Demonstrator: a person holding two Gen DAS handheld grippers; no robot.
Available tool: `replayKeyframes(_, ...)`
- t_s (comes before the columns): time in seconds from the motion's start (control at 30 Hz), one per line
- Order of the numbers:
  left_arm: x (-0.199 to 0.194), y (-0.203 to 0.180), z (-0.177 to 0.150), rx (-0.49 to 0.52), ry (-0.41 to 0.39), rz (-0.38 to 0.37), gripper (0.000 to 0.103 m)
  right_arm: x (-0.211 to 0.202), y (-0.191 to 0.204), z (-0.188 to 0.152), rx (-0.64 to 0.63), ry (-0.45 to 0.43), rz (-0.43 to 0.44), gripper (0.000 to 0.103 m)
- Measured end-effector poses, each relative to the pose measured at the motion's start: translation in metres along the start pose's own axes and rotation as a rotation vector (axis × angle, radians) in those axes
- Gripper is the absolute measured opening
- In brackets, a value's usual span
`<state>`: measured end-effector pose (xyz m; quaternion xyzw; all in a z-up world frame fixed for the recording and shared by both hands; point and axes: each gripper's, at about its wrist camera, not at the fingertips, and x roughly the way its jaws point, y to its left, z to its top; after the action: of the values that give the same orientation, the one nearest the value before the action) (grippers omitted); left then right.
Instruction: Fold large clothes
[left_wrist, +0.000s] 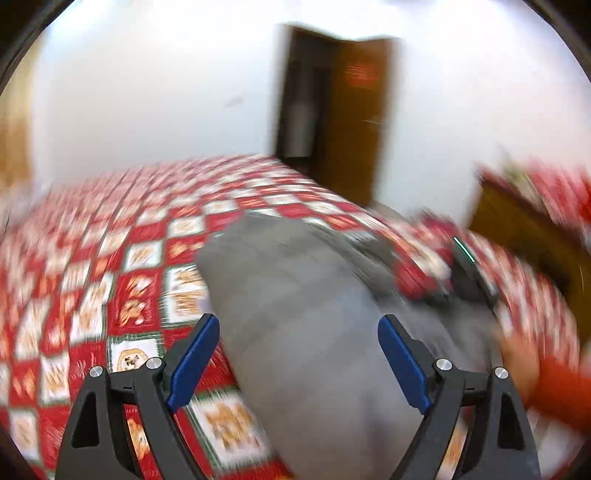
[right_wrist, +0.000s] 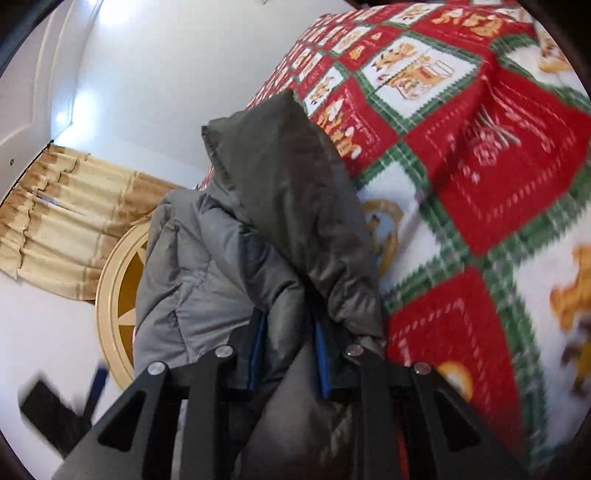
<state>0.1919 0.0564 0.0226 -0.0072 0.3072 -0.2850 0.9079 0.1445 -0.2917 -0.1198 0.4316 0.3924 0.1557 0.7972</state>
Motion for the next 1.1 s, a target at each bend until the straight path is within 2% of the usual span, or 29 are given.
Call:
replayKeyframes(0.07,0.035,0.022,0.023,-0.119,0.027,0.014,0.088,0.000,0.009,-0.009,-0.027,-0.011,-0.035,0.024)
replayKeyframes(0.17,0.078,0.030,0.035,-0.174,0.079,0.021,0.088,0.004,0.016,-0.013,-0.069,-0.027,-0.072,0.024)
replayKeyframes(0.23,0.095,0.024,0.027,-0.179,0.110,0.020,0.088,0.006,0.015,-0.018,-0.073,-0.044,-0.070,0.024)
replayKeyframes(0.3,0.109,0.016,0.024,-0.160,0.146,0.023,0.088,0.008,0.013,-0.020,-0.089,-0.054,-0.062,0.024)
replayKeyframes(0.37,0.119,0.008,0.014,-0.118,0.164,0.068,0.088,0.010,0.008,-0.019,-0.099,-0.055,-0.039,0.023)
replayKeyframes(0.53,0.141,0.009,-0.004,-0.085,0.177,0.098,0.094,0.004,-0.002,-0.022,-0.119,-0.068,0.013,0.020)
replayKeyframes(0.63,0.147,0.012,-0.010,-0.085,0.177,0.109,0.097,0.004,-0.005,-0.023,-0.133,-0.084,0.007,0.019)
replayKeyframes(0.73,0.162,0.012,-0.012,-0.070,0.217,0.155,0.102,0.005,-0.004,-0.026,-0.148,-0.100,0.001,0.018)
replayKeyframes(0.87,0.177,0.000,-0.016,0.001,0.250,0.243,0.102,0.004,-0.002,-0.027,-0.150,-0.109,-0.011,0.017)
replayKeyframes(1.1,0.172,-0.001,-0.019,0.019,0.227,0.281,0.102,-0.002,0.006,-0.017,-0.152,-0.063,-0.046,0.019)
